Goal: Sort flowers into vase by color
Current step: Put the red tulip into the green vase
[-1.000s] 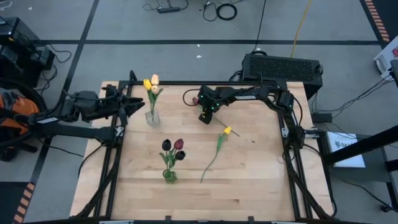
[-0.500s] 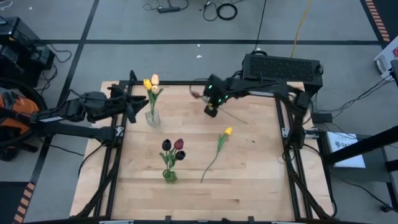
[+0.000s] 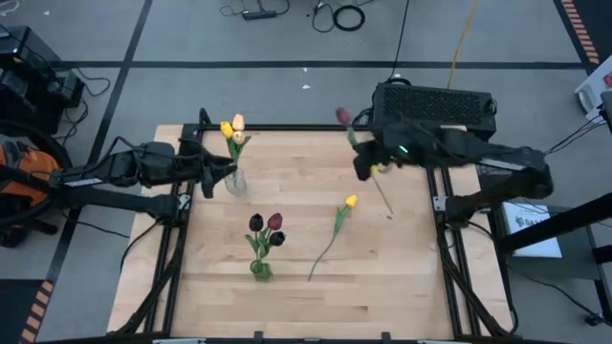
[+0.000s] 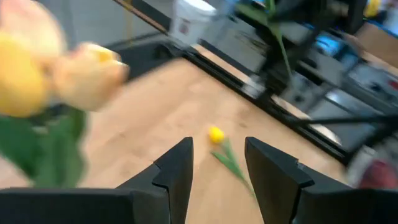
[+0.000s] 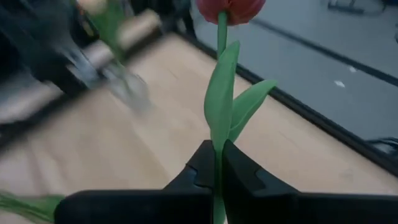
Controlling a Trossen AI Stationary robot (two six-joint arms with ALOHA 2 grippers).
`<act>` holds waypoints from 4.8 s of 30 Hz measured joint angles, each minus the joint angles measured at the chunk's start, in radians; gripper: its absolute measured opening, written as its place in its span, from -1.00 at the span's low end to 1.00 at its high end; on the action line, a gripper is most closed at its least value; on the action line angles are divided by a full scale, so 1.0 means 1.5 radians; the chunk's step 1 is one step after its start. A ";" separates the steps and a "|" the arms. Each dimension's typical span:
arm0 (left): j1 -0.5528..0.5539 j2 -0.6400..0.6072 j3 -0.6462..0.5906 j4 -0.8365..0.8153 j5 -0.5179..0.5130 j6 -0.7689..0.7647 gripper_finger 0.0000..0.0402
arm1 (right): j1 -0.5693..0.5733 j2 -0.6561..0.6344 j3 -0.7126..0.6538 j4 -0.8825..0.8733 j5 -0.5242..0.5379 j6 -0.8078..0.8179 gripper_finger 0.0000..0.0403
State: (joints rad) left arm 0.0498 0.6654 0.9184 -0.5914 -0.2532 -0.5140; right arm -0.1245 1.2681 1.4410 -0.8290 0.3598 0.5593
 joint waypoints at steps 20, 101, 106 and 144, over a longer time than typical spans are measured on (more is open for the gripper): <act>-0.254 0.050 0.008 0.226 0.144 0.022 -0.32 | 0.488 0.136 0.001 0.142 0.459 0.367 -1.00; -0.411 0.488 0.281 0.418 -0.152 0.108 0.13 | 0.379 0.286 0.001 0.915 0.035 -0.276 -0.99; -0.408 0.484 0.281 0.421 -0.149 0.119 0.00 | 0.379 0.286 0.001 0.914 0.035 -0.276 -0.99; -0.415 0.453 0.281 0.385 -0.143 0.156 -0.95 | 0.379 0.240 0.001 0.839 0.042 -0.251 -0.21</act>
State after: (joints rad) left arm -0.5722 1.3454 1.3392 -0.0132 -0.4671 -0.2801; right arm 0.4442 1.6286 1.4422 0.4300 0.4227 0.1832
